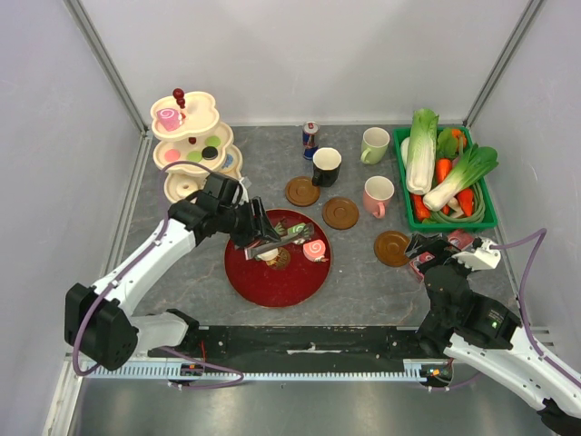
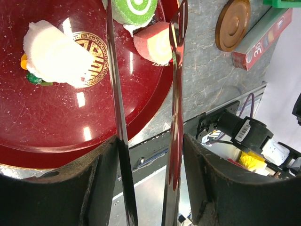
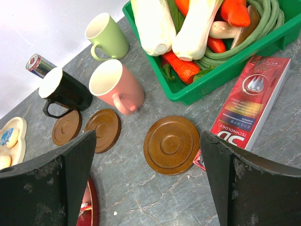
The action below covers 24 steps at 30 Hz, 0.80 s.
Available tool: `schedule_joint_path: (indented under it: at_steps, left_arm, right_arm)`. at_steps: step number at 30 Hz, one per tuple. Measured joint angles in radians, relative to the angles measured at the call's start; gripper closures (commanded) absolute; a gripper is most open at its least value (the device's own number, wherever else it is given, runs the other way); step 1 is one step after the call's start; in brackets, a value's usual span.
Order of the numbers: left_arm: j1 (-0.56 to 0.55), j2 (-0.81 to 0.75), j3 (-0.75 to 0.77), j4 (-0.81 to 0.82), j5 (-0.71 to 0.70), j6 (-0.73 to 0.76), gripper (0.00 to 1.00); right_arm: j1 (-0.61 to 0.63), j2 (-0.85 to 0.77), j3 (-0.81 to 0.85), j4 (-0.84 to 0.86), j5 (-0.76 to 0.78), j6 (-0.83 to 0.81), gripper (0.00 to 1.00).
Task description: Serve the afternoon tea
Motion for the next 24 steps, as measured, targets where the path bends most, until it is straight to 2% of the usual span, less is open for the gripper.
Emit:
schedule_joint_path:
  at_steps: [12,24]
  left_arm:
    - [-0.013,0.056,-0.003,0.013,-0.022,-0.015,0.38]
    - [-0.05,0.105,-0.002,0.041,-0.089,-0.064,0.45]
  right_arm:
    - [0.0,-0.003,-0.003,0.0,0.0,0.0,0.02]
    - [0.0,-0.028,-0.014,0.0,0.001,0.0,0.02]
